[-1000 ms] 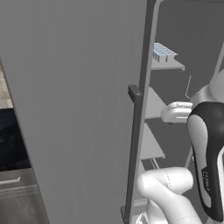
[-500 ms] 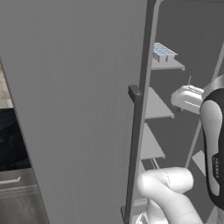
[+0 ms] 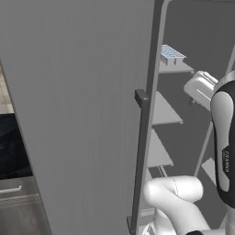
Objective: Open the freezer door, pick up the ice cube tray from the freezer, and place it on the dining counter.
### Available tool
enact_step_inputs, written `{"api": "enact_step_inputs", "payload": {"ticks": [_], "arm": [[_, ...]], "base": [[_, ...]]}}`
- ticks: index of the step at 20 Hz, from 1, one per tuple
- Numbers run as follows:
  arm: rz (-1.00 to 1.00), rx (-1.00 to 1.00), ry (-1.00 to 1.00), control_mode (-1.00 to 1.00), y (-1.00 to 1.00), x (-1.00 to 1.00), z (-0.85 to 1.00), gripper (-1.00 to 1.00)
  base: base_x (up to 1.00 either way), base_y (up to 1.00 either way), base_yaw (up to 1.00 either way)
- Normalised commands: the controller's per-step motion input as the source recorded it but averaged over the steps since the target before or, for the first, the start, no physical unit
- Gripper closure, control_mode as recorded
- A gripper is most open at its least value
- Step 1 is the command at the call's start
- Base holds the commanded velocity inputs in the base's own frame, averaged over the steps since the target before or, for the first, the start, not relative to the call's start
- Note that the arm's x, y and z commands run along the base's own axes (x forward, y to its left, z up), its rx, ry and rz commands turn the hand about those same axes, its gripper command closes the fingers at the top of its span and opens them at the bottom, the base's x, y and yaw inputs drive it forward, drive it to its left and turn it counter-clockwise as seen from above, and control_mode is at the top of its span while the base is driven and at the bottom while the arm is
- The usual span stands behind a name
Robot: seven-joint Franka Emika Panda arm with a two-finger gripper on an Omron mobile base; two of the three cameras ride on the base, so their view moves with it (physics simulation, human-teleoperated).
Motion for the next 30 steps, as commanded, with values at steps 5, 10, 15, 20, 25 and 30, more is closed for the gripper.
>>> {"api": "enact_step_inputs", "payload": {"ticks": [5, 10, 15, 20, 25, 30], "arm": [[-0.24, 0.24, -0.07, -1.0, 0.0, 0.21, 0.0, -1.0], [-0.12, 0.26, -0.1, -1.0, -0.15, 0.16, 0.27, -1.0], [-0.01, 0.16, -0.01, -1.0, -0.36, 0.22, 0.4, -1.0], [-0.03, 0.04, 0.0, -1.0, -0.13, 0.29, 0.36, -1.0], [-0.11, 0.01, 0.0, -1.0, 0.0, 0.34, 0.14, -1.0], [-0.1, 0.09, -0.02, -1.0, 0.0, 0.44, 0.0, -1.0]], "base": [[0.0, 0.0, 0.0], [0.0, 0.0, 0.0], [0.0, 0.0, 0.0], [0.0, 0.0, 0.0], [0.0, 0.0, 0.0], [0.0, 0.0, 0.0]]}}
